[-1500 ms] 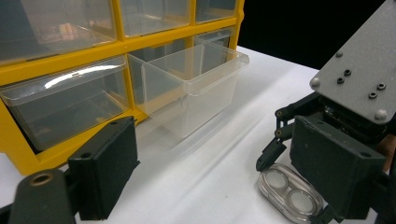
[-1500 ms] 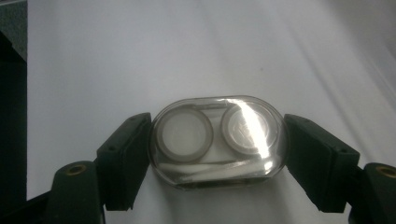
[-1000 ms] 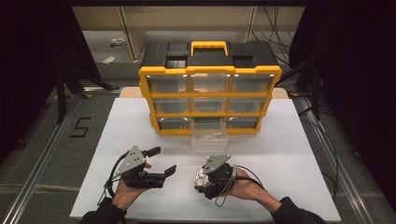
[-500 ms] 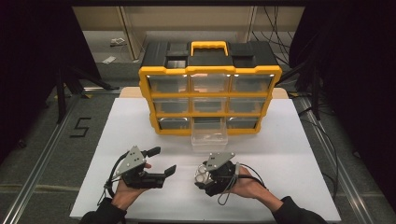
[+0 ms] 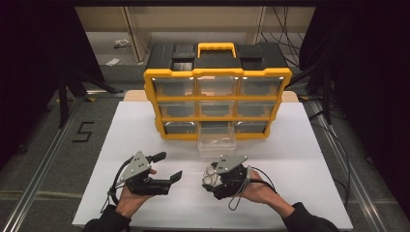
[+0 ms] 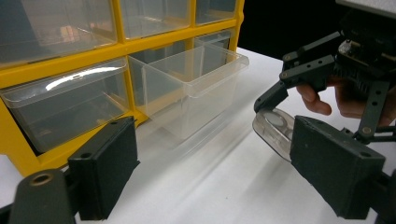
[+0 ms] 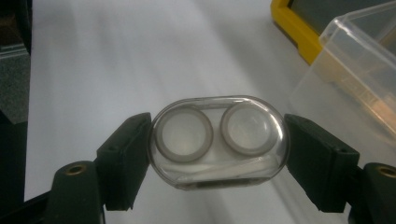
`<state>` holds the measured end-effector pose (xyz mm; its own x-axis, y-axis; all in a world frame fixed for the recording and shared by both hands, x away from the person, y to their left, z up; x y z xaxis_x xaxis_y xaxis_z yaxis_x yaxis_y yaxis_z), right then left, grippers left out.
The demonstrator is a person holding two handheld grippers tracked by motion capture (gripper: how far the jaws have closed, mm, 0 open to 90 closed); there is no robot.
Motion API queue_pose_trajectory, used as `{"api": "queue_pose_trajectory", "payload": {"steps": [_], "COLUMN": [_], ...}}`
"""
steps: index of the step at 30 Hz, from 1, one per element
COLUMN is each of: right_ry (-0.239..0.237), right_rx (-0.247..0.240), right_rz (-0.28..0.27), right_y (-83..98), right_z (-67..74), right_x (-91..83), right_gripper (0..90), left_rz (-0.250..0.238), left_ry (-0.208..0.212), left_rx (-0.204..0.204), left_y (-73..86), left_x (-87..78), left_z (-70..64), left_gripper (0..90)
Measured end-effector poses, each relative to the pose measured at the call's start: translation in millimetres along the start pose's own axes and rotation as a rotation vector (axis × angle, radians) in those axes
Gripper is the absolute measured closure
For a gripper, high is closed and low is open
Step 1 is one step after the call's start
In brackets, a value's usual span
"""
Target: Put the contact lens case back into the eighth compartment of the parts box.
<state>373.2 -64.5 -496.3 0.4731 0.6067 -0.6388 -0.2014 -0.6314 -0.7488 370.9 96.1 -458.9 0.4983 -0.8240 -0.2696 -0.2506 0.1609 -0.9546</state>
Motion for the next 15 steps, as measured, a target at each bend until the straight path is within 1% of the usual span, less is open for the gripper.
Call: {"api": "queue_pose_trajectory", "payload": {"steps": [5, 15], "right_ry": [0.017, 0.037], "right_rx": [0.017, 0.026], "right_rz": [-0.021, -0.053], "right_y": [-4.1, -10.3], "right_z": [-6.4, -13.4], "right_x": [-4.2, -9.2], "right_gripper": [27.3, 27.3], "left_rz": [0.001, -0.005], "left_ry": [0.0, -0.001], "left_rx": [0.001, -0.001], "left_y": [0.0, -0.9], "left_x": [0.2, 0.1], "left_z": [0.0, -0.1], "left_gripper": [14.9, 15.0]}}
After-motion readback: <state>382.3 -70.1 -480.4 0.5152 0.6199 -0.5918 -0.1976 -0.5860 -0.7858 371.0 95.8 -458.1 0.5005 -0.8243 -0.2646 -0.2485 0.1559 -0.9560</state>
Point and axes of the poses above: each handheld gripper's, and its own axes: x roughly forward along the jaws, y roughly out of its underside, z roughly to its left, the point moved 9 cm from there along x, roughly forward along the jaws, and after that the axes turned 8 degrees about y, right-handed, at the moved point
